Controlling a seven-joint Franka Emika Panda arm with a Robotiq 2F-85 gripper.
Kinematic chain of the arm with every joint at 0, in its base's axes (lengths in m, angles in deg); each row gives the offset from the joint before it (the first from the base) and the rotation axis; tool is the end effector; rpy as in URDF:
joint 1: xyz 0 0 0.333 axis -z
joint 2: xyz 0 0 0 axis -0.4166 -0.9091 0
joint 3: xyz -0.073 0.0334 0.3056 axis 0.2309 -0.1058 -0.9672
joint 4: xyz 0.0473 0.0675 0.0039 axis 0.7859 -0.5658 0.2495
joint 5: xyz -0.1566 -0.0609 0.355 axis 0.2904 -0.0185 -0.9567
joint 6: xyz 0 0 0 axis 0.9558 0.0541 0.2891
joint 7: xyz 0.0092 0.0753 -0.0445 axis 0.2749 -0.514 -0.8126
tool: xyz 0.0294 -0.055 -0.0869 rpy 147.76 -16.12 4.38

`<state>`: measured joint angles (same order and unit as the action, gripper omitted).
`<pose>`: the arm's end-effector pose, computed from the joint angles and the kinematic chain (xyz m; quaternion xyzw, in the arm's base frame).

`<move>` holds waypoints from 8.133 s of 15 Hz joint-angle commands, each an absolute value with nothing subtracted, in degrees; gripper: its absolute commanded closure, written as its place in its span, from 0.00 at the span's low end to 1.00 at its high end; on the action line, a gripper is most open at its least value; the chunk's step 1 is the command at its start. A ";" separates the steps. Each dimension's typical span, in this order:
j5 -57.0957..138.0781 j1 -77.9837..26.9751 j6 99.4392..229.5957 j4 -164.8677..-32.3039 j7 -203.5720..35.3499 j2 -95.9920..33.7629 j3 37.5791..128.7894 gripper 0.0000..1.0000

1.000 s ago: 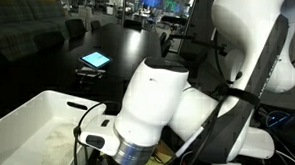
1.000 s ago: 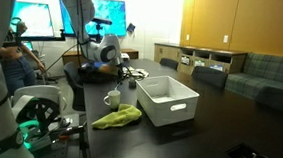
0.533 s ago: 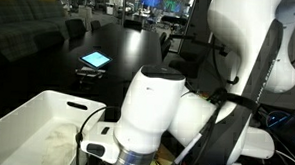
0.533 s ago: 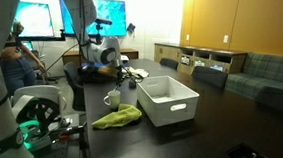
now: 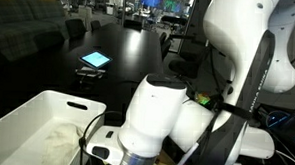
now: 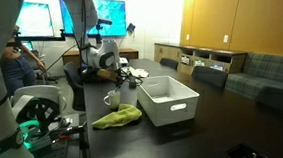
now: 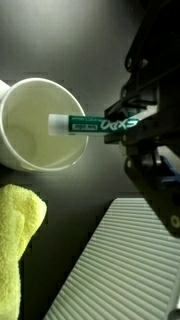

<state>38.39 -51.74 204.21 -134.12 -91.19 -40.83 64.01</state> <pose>0.4256 0.3884 0.2097 -0.9138 -0.3590 -0.1537 0.1116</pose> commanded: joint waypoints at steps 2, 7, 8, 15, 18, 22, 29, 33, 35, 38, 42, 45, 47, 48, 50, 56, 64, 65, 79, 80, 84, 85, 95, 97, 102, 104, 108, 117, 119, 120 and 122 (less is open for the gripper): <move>40.19 -51.03 210.21 -136.32 -90.51 -41.62 63.76 0.87; 41.69 -52.00 213.11 -138.75 -90.89 -41.10 65.33 0.88; 42.10 -52.34 213.38 -139.31 -91.03 -40.71 65.88 0.88; 44.61 -55.84 216.06 -141.42 -92.42 -39.66 71.17 0.34; 45.09 -55.42 217.12 -142.89 -93.04 -38.37 71.57 0.09; 44.82 -56.13 210.73 -147.77 -94.18 -30.00 74.36 0.00; 41.84 -45.37 186.20 -143.69 -96.52 -22.71 68.09 0.00; 40.27 -41.43 173.05 -137.43 -96.52 -26.16 67.34 0.00; 39.70 -40.04 169.70 -135.80 -95.70 -28.08 67.67 0.00; 37.34 -37.70 167.58 -134.09 -97.57 -32.11 67.46 0.00; 35.55 -35.76 167.27 -135.22 -97.97 -35.78 67.48 0.00; 36.04 -35.22 167.24 -136.49 -97.94 -38.02 67.49 0.00; 36.36 -35.21 168.03 -137.98 -97.73 -38.49 67.40 0.00; 36.53 -35.38 168.33 -138.70 -97.41 -38.56 67.38 0.00; 36.66 -35.58 169.08 -140.17 -97.19 -38.64 67.15 0.00; 36.31 -36.91 171.21 -140.71 -93.62 -40.59 66.44 0.00; 34.16 -37.19 178.76 -137.50 -88.83 -47.12 65.91 0.00; 34.38 -37.46 179.41 -137.37 -88.53 -47.80 65.94 0.00; 35.90 -37.90 183.73 -136.09 -87.12 -51.48 66.90 0.48; 36.12 -37.99 183.82 -136.27 -87.18 -51.27 67.07 0.57; 36.57 -37.07 183.47 -138.21 -88.29 -49.30 67.47 0.86; 36.70 -37.02 183.52 -139.14 -88.10 -48.36 67.90 0.90; 53.00 -40.02 163.30 -152.22 -78.25 -23.19 78.34 0.89; 58.37 -39.16 154.44 -150.69 -74.50 -18.00 77.69 0.89; 65.82 -36.75 140.14 -144.93 -70.51 -9.23 73.52 0.89; 65.60 -35.87 139.48 -143.69 -72.06 -6.44 72.66 0.89; 64.02 -34.14 142.00 -142.13 -73.04 -2.74 72.22 0.89; 65.74 -33.38 141.01 -131.11 -72.70 -6.40 69.34 0.89; 66.15 -33.75 140.26 -126.89 -72.55 -8.66 68.09 0.89; 66.61 -33.92 139.70 -124.18 -72.08 -10.53 67.40 0.89; 67.86 -34.34 138.71 -118.99 -72.14 -14.10 66.46 0.89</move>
